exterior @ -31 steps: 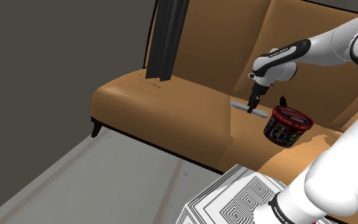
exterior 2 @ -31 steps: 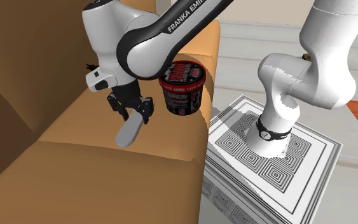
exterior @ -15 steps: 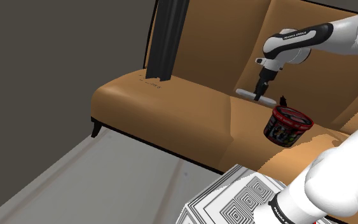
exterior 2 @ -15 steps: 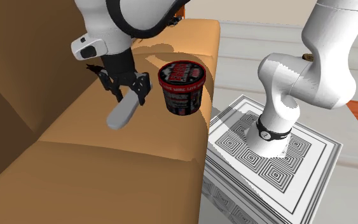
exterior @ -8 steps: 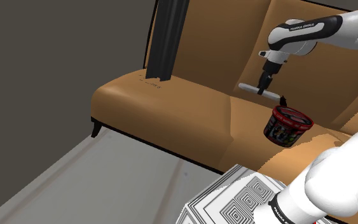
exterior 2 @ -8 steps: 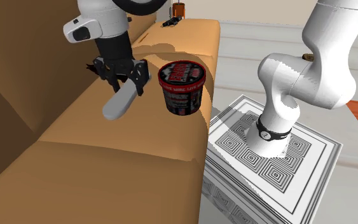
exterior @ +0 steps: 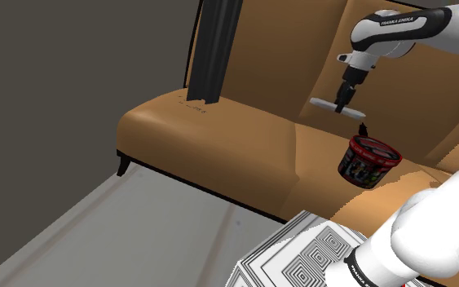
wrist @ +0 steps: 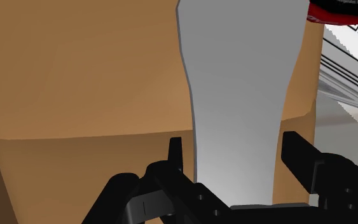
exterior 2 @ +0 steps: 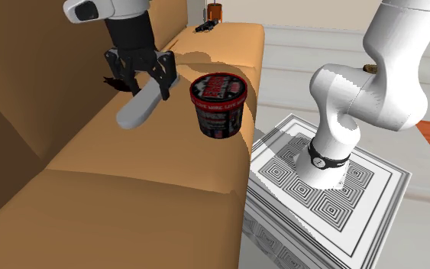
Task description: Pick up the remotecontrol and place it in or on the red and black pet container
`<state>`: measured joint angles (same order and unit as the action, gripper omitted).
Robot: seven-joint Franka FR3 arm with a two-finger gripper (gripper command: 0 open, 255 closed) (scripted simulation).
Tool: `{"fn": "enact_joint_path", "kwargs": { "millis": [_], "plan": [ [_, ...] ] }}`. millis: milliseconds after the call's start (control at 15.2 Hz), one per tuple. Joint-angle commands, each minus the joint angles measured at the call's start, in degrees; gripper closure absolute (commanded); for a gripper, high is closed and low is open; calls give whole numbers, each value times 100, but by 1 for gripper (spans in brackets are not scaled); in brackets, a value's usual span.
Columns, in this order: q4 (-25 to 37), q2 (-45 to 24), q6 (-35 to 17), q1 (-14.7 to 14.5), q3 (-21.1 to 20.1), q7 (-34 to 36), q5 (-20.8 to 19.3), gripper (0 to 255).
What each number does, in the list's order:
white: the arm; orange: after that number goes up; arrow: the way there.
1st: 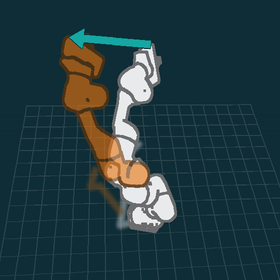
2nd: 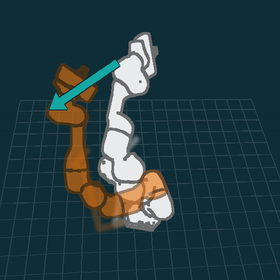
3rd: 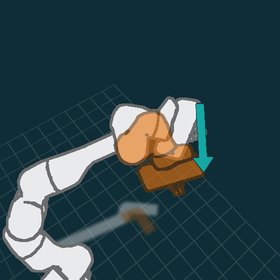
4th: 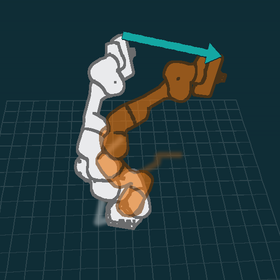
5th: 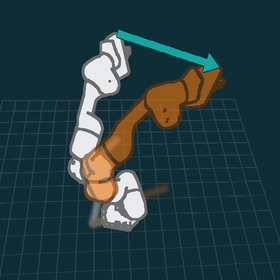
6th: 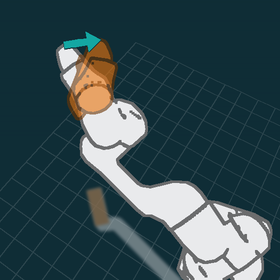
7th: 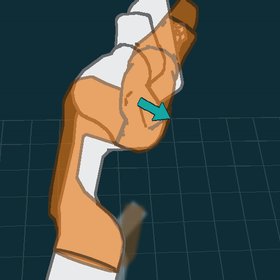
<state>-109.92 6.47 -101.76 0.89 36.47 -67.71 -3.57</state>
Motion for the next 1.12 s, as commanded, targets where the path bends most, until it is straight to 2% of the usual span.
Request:
{"fn": "enact_joint_path", "kwargs": {
  "millis": [0,330,660,1056],
  "plan": [
    [152,4,157,-6,-9,6,1,255],
    [483,1,484,-14,-19,3,8,255],
    [-486,1193,530,190,-151,159,-652,255],
    [-1389,2490,816,646,-325,162,-1264,255]
  ]
}}
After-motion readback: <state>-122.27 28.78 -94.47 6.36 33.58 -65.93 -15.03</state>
